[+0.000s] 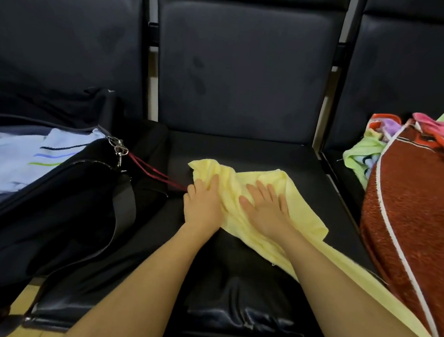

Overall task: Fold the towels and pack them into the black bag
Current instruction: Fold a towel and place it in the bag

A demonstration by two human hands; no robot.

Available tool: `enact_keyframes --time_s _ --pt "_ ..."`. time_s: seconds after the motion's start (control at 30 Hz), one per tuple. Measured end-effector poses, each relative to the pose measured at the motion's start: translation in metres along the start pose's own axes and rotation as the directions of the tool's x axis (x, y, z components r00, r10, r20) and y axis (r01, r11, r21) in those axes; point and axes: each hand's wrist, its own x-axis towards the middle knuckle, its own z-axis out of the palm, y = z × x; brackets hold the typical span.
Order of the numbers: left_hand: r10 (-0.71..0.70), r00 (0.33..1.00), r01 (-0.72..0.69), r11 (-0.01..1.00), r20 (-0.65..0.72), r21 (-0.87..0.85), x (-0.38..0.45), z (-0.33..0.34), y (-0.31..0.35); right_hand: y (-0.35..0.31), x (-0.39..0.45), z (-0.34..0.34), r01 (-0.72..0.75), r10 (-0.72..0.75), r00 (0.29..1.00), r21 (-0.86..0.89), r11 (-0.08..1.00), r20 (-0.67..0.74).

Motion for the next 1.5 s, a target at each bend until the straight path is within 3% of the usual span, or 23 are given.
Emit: enact_keyframes --time_s 0.07,0.13,0.23,0.4,0.5,0.57,0.63,0.7,0.77,0.83,0.97,1.13,1.2,1.3,1.4,1.5 --pt "-0.077 0.991 0.074 0.997 -0.11 -0.028 -0.002 0.001 0.007 -0.003 -0.004 -0.008 0.038 -0.017 0.99 0.144 0.989 -0.142" --pt "-0.137 0.987 0.134 0.99 -0.088 -0.043 -0.001 0.004 0.01 -0.003 -0.009 -0.017 0.036 -0.013 0.967 0.088 0.995 -0.253" --pt "-0.171 0.983 0.175 0.983 -0.066 0.062 0.001 0.011 0.007 -0.003 -0.014 -0.026 -0.09 0.061 0.974 -0.122 0.988 -0.218" --pt "-0.065 0.994 0.078 0.987 -0.092 0.143 -0.004 0.006 0.008 -0.002 -0.021 -0.026 -0.041 0.02 0.965 -0.074 0.996 -0.262" --pt "-0.054 0.988 0.059 0.998 -0.141 0.03 -0.007 -0.005 0.008 -0.006 -0.025 -0.032 -0.047 0.079 0.937 0.1 0.994 -0.341" --pt "-0.104 0.976 0.071 0.983 -0.193 -0.169 -0.007 -0.02 0.008 -0.009 -0.028 -0.037 -0.033 0.093 0.897 0.145 0.989 -0.432" --pt "-0.183 0.966 0.07 0.868 -0.184 -0.492 -0.01 -0.039 0.009 -0.013 -0.03 -0.046 -0.009 0.129 0.845 0.226 0.974 -0.519" --pt "-0.237 0.951 0.03 0.71 -0.198 -0.703 -0.014 -0.056 0.01 -0.017 -0.032 -0.057 0.027 0.183 0.801 0.34 0.94 -0.571" --pt "-0.28 0.927 -0.029 0.614 -0.251 -0.789 -0.019 -0.068 0.009 -0.02 -0.033 -0.065 0.056 0.223 0.764 0.407 0.912 -0.606" --pt "-0.295 0.903 -0.079 0.598 -0.311 -0.797 -0.022 -0.076 0.004 -0.023 -0.033 -0.069 0.087 0.261 0.727 0.463 0.882 -0.635" --pt "-0.107 0.934 -0.206 0.621 -0.342 -0.756 -0.025 -0.078 0.002 -0.034 -0.037 -0.075 0.3 0.273 0.688 0.605 0.738 -0.673" --pt "0.205 0.958 -0.285 0.671 -0.198 -0.685 -0.033 -0.071 0.02 -0.054 -0.049 -0.09 0.463 0.131 0.759 0.671 0.579 -0.638" --pt "0.235 0.95 -0.313 0.689 -0.207 -0.653 -0.032 -0.067 0.027 -0.059 -0.053 -0.093 0.501 0.025 0.787 0.662 0.557 -0.616" --pt "0.105 0.949 -0.282 0.703 -0.297 -0.652 -0.029 -0.064 0.029 -0.06 -0.055 -0.091 0.513 -0.103 0.827 0.667 0.541 -0.552" --pt "-0.077 0.941 -0.193 0.675 -0.328 -0.712 -0.022 -0.066 0.021 -0.052 -0.052 -0.087 0.451 -0.113 0.877 0.715 0.534 -0.468" --pt "-0.194 0.932 -0.127 0.619 -0.307 -0.775 -0.014 -0.073 0.013 -0.041 -0.044 -0.083 0.292 -0.105 0.94 0.605 0.741 -0.326"
